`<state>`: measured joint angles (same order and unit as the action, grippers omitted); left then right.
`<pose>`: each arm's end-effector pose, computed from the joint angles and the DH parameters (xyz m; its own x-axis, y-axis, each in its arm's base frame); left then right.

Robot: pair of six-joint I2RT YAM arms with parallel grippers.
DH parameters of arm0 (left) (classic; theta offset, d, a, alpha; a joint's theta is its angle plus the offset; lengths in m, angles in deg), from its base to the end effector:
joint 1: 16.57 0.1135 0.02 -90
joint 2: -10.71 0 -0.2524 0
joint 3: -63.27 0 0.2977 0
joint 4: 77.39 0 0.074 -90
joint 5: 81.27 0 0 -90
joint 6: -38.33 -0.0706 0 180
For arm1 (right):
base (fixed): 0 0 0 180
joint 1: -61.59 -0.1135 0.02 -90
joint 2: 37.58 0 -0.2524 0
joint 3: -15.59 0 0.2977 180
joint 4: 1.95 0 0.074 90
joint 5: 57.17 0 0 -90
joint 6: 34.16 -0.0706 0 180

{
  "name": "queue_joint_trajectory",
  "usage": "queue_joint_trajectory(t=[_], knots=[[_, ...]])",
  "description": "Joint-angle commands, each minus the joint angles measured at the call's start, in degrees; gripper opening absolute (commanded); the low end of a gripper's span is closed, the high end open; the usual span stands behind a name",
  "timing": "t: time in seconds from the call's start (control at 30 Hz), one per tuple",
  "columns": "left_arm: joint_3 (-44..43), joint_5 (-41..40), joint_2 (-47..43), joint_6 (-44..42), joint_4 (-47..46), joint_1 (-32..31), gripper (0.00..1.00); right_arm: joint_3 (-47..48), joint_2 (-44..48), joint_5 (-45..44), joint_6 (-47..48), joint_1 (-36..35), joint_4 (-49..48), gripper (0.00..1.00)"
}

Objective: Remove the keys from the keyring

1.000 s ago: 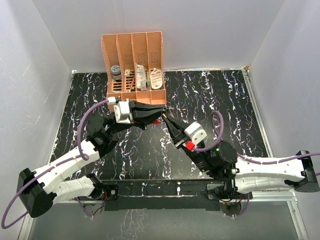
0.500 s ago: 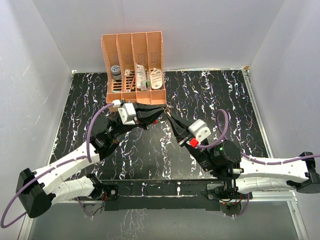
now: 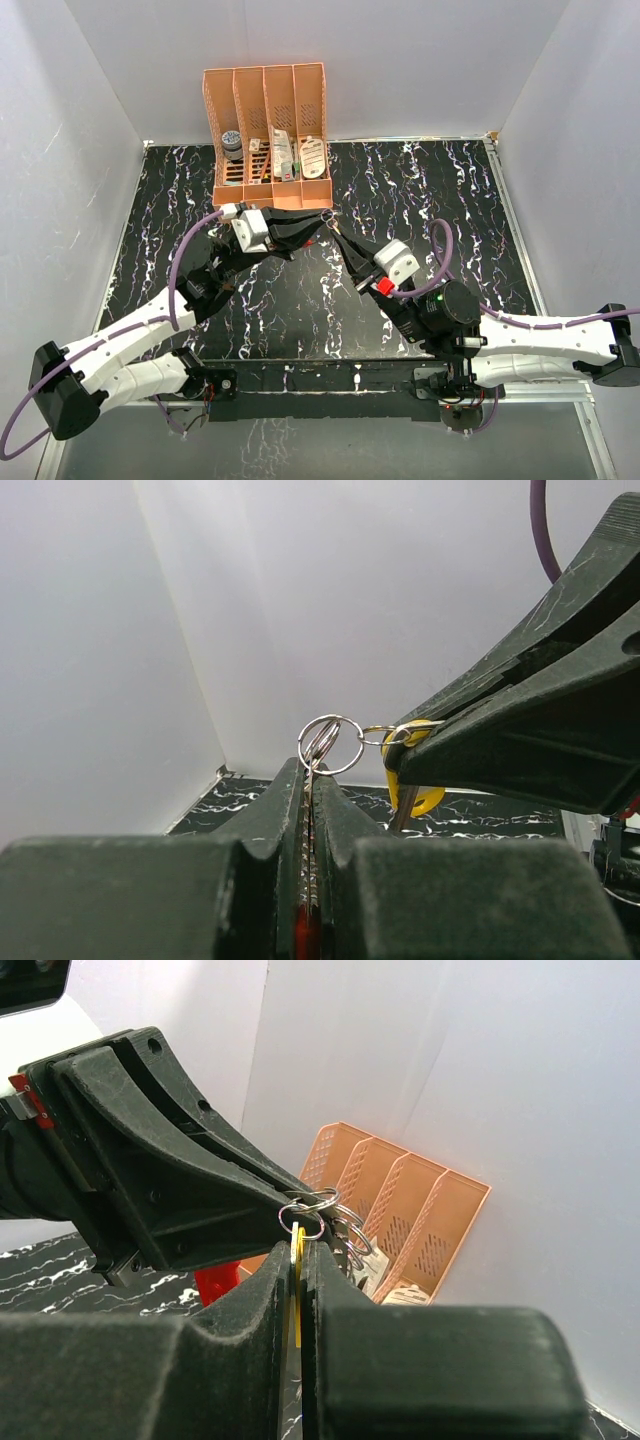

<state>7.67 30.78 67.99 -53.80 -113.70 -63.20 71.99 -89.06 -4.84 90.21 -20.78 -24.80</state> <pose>0.1839 -0.2333 0.3964 0.4229 -0.3975 -0.8143 0.8708 0.4270 0.2438 0.0792 0.2662 0.3970 0.4534 0.0193 -0.8911 -0.5534 0.7898 -0.2645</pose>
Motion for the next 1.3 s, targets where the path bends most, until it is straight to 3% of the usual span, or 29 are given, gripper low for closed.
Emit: queue_joint_trajectory(t=[0.0, 0.8, 1.27], knots=[[0.15, -4.62, -2.29, -0.91, -2.21, 0.77, 0.00, 1.28, 0.51, 1.13, -0.29, -0.34, -3.22, 0.00], [-2.81, 5.28, 5.27, 5.87, -7.19, 0.71, 0.00, 2.01, -1.77, 0.93, -0.44, -0.34, -3.24, 0.00], [-1.71, 5.77, 1.49, 6.65, -9.71, 0.80, 0.00, 0.77, -1.07, -0.72, -3.51, -0.33, -0.33, 0.00]])
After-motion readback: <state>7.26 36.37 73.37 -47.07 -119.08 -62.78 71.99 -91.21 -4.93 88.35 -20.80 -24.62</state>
